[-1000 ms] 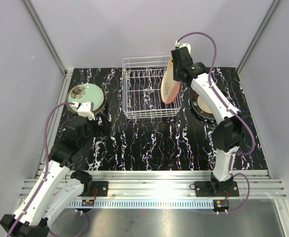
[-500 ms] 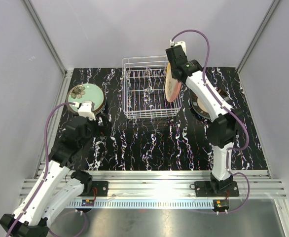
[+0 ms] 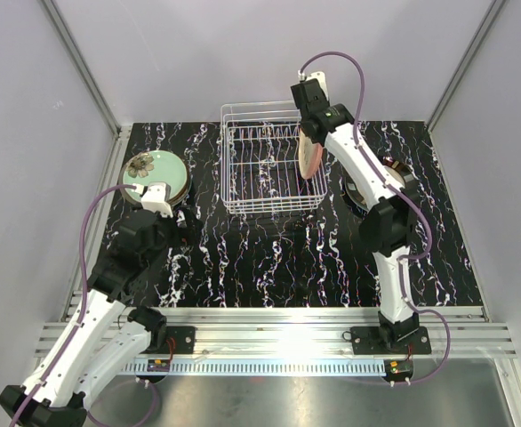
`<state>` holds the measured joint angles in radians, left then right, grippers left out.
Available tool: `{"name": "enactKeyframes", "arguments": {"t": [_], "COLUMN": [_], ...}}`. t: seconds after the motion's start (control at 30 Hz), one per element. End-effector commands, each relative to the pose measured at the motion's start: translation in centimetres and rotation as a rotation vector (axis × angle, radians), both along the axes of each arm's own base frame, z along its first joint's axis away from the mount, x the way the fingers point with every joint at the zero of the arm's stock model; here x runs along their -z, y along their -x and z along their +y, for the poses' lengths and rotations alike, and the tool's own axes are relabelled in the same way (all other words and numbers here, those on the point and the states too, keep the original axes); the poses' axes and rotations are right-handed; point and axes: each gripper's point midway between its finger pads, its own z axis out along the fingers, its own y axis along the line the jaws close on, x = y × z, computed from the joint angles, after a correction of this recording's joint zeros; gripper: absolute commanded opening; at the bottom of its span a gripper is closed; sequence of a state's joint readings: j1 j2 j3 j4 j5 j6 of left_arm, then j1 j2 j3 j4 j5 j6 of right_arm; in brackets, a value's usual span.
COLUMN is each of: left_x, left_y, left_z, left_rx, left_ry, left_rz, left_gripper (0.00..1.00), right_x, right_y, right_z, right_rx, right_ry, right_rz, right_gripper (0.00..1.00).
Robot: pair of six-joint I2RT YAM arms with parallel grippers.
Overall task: Load the plates into the dish rack
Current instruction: Insert the plate into the dish rack
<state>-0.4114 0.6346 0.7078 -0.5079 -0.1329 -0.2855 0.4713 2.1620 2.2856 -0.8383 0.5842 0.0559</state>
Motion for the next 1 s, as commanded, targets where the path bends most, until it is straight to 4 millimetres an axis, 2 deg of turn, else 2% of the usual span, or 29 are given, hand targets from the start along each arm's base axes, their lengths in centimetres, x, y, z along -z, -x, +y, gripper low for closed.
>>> {"name": "enactKeyframes", "arguments": {"t": [0.0, 0.3, 0.63, 0.8, 0.97], "left_x": [-2.9, -2.6, -2.6, -2.4, -2.3], "left_y": [-0.4, -0.4, -0.4, -0.4, -0.5], "left_z": [-0.2, -0.3, -0.4, -0.4, -0.3], "left_rx": [0.004, 0.008, 0.010, 0.011, 0.006], "left_ry": [0.022, 0.016, 0.014, 0.007, 0.001], "left_rz": [-0.073, -0.064, -0.062, -0.053, -0.049], "left_gripper": [0.99, 0.99, 0.99, 0.99, 0.99], "right_x": [-6.6, -7.1, -8.5, -8.1, -7.6], "right_y": [-1.7, -3.8, -6.1, -7.3, -8.3], "right_z": [0.1, 0.9, 0.5, 0.0, 0.3], "right_rx": [0.036, 0.037, 0.052, 0.064, 0.053], "right_ry": [-0.039, -0.060, -0.068, -0.084, -0.112], "right_rz": [-0.206, -0.284, -0.384, -0.412, -0.428], "right_gripper": [0.00, 0.00, 0.00, 0.00, 0.00]}}
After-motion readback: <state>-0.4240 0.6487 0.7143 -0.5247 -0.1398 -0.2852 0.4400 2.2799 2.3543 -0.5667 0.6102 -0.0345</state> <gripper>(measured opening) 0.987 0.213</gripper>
